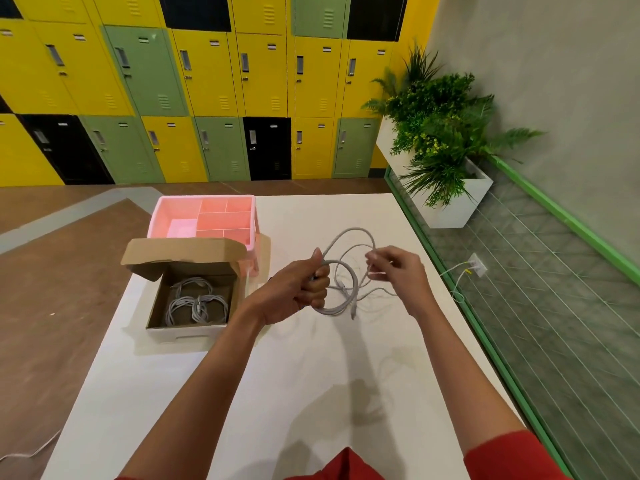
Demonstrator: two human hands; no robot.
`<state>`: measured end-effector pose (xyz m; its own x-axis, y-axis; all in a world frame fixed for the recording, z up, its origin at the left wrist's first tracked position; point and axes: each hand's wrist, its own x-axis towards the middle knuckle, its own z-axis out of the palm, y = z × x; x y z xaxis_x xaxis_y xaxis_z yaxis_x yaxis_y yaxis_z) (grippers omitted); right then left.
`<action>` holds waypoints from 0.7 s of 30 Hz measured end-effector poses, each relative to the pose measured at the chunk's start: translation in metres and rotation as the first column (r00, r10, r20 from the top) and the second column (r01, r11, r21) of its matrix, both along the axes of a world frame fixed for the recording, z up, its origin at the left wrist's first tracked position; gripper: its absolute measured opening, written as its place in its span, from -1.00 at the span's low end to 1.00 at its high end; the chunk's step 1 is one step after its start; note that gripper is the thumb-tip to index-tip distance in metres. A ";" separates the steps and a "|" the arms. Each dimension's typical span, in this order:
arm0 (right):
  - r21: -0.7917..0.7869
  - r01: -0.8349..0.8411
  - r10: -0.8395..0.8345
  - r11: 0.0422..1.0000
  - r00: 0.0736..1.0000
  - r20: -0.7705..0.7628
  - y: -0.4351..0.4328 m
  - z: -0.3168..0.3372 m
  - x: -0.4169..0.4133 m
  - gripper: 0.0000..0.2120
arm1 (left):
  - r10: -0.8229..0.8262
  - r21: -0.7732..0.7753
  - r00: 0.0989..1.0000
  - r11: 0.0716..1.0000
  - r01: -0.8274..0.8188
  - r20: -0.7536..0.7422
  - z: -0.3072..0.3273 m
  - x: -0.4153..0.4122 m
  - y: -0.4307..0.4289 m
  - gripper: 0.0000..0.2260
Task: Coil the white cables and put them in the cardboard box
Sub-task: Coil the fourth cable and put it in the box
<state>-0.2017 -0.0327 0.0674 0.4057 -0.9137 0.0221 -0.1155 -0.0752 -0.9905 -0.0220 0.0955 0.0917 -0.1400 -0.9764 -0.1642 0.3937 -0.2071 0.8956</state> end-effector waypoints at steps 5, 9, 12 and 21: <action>0.038 0.105 -0.111 0.994 0.971 0.211 -0.003 0.022 0.015 -0.83 | -0.066 -0.046 0.991 0.996 0.072 0.118 -0.001 -0.009 -0.002 -0.63; 0.146 -0.012 -0.020 0.989 0.976 0.216 0.001 0.031 0.022 -0.79 | -0.056 -0.044 0.986 0.997 0.064 0.157 -0.001 -0.007 -0.002 -0.62; 0.186 -0.156 0.135 0.970 0.984 0.119 0.009 0.033 0.024 -0.76 | -0.036 -0.035 0.981 0.998 0.044 0.192 0.001 -0.005 -0.002 -0.64; 0.163 -0.360 0.383 0.919 0.912 -0.146 0.024 0.038 0.029 -0.69 | 0.063 -0.065 0.928 0.997 -0.042 0.367 -0.008 0.000 -0.002 -0.64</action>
